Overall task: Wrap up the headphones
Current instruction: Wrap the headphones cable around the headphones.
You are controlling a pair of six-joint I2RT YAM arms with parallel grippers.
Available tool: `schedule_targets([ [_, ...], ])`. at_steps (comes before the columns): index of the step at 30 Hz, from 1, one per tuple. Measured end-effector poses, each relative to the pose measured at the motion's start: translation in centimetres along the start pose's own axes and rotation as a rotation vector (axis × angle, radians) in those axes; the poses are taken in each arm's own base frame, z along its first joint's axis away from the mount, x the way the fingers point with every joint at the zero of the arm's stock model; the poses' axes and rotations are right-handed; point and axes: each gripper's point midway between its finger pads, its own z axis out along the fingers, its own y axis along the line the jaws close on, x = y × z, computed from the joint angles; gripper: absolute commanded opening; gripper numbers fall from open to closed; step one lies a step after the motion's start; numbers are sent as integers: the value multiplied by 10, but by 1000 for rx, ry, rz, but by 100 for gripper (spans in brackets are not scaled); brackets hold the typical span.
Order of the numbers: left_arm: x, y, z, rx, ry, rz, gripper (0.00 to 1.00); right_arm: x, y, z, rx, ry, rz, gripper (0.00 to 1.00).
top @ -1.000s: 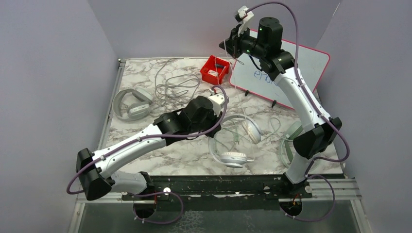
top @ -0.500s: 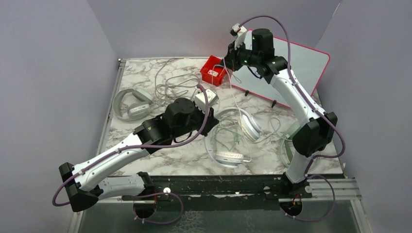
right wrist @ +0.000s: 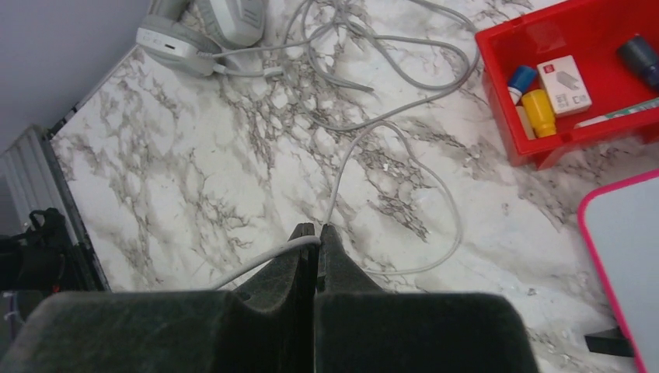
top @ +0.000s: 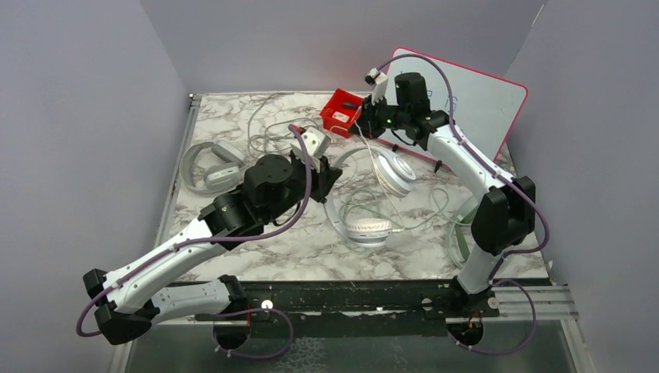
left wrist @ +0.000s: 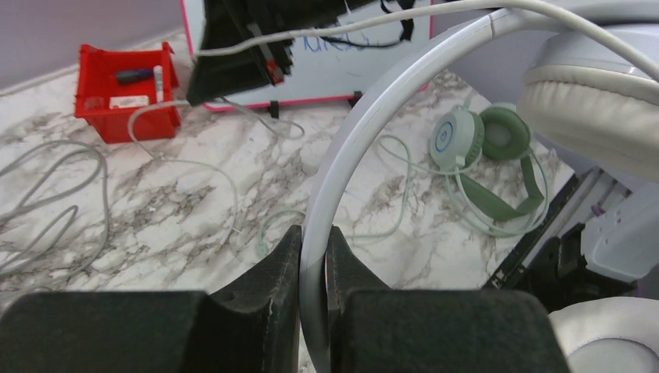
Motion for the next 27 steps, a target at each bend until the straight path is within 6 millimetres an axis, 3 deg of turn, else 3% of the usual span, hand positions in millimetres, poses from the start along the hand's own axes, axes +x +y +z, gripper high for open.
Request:
schedule_targets([
  [4, -24, 10, -8, -61, -91, -15, 0, 13, 13, -1, -61, -1, 42, 0],
  [9, -49, 23, -15, -135, -195, -35, 0, 14, 37, 1, -211, -30, 85, 3],
  [16, -87, 31, -21, -202, -299, -65, 0, 32, 75, -1, -463, -72, 196, 17],
  [20, -117, 26, -26, -188, -384, -121, 0, 17, 88, -8, -549, -122, 187, 22],
  [23, -134, 22, -32, -170, -435, -162, 0, 4, 94, -13, -581, -169, 159, 20],
  [27, -148, 19, -37, -152, -481, -206, 0, -5, 99, -16, -610, -221, 149, 22],
])
